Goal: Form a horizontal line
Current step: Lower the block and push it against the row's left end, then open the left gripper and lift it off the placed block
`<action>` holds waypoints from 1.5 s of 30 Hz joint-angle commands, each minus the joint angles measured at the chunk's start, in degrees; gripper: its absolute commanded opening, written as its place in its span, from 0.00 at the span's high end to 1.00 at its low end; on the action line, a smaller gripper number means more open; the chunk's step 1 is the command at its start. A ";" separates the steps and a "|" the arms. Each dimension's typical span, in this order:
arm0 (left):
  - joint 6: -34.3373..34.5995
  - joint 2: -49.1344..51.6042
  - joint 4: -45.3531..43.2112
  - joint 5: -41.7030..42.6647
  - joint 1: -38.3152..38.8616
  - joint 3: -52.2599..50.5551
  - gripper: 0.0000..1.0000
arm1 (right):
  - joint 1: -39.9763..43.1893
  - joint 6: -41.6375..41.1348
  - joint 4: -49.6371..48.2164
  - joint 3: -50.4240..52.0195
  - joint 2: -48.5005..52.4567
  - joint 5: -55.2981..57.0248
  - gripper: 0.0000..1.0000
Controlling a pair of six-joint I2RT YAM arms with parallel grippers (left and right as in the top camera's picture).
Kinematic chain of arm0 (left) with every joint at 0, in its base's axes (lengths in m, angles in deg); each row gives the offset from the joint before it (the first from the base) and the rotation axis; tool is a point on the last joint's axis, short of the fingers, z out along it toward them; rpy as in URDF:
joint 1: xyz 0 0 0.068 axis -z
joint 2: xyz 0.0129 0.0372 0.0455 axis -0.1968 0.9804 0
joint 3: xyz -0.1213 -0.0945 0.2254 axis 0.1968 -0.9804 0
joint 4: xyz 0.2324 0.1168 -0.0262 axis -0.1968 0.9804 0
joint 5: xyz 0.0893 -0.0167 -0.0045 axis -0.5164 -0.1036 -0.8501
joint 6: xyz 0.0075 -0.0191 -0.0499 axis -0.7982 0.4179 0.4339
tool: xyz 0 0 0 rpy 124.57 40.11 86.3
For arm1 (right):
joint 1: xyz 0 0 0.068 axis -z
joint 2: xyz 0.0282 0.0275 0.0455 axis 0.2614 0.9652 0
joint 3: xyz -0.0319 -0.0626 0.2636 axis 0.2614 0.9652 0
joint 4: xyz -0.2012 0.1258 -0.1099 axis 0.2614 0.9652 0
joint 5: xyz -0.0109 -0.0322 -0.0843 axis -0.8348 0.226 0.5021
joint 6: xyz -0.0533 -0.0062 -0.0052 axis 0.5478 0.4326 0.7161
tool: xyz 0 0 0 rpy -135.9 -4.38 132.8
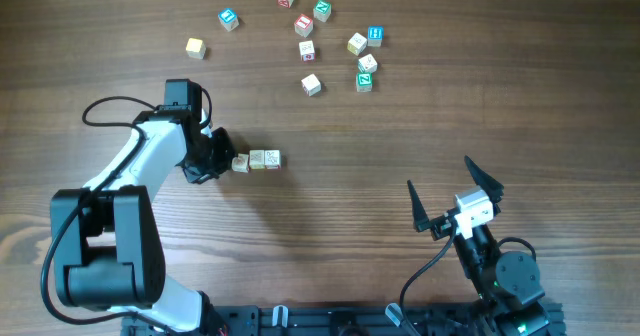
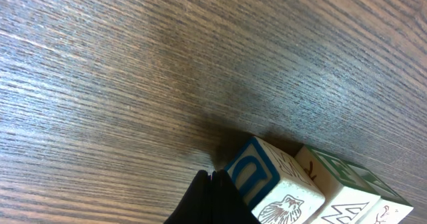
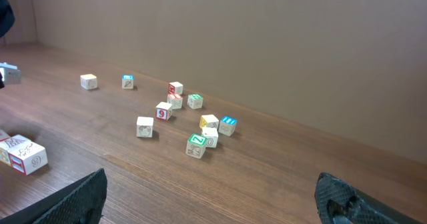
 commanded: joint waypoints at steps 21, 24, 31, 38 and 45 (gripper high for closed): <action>-0.15 0.76 4.00 0.04 -0.04 -0.13 0.96 | -0.02 0.13 -0.17 0.04 -0.26 -0.26 0.00; -0.13 0.76 5.44 0.07 -0.04 -0.13 0.96 | -0.02 0.13 -0.17 0.04 -0.26 -0.26 0.00; -0.11 0.76 8.41 0.09 0.76 -0.39 0.96 | -0.02 0.13 -0.17 0.04 -0.26 -0.26 0.00; -0.11 0.76 4.96 0.04 6.62 -0.76 0.96 | -0.02 0.13 -0.17 0.04 -0.26 -0.26 0.00; -0.15 0.76 2.95 0.00 6.99 -0.76 0.96 | -0.02 0.15 -0.17 0.04 -0.26 -0.26 0.01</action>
